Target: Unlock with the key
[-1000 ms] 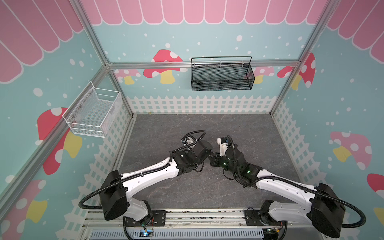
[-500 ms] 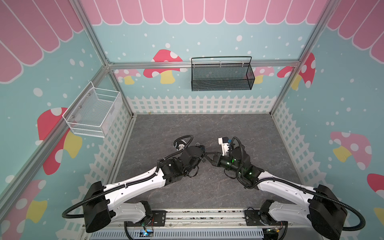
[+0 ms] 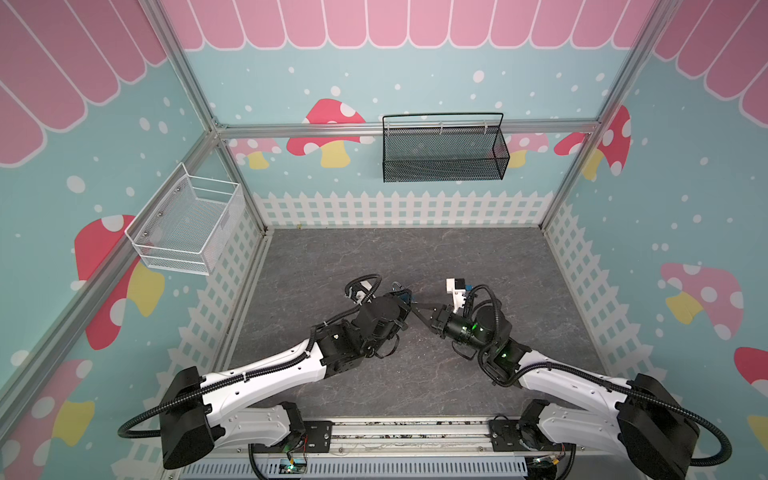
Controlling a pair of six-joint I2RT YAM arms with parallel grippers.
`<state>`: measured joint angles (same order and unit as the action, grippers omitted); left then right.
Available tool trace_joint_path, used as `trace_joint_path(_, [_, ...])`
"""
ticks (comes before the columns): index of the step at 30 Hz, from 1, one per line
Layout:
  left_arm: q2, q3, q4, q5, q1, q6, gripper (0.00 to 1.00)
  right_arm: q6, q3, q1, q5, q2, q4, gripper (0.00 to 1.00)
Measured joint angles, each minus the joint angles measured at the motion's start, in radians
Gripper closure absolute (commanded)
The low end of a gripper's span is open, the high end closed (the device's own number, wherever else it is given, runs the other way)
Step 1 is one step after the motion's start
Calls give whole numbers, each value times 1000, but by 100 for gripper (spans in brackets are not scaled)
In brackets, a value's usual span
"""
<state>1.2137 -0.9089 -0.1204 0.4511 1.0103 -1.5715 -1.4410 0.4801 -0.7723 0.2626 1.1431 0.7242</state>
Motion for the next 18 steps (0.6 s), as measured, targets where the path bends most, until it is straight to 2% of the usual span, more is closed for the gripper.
trace_joint_path(2, [0,-3,-2,2,0,9,100,10,0,0,-5,-2,0,100])
trace_joint_path(5, [13,-57,-74,-13,-5,61,100,68,3,-1,-26,-26,-38,69])
trace_joint_path(8, [24,-117,-149,-56,-24,151,100,180,35,1,-79,-90,-151,49])
trace_joint_path(13, [7,-106,-227,-88,-79,416,100,403,134,6,-157,-183,-411,36])
trace_joint_path(18, [-50,-2,-224,-89,-86,830,100,606,301,58,-117,-160,-674,30])
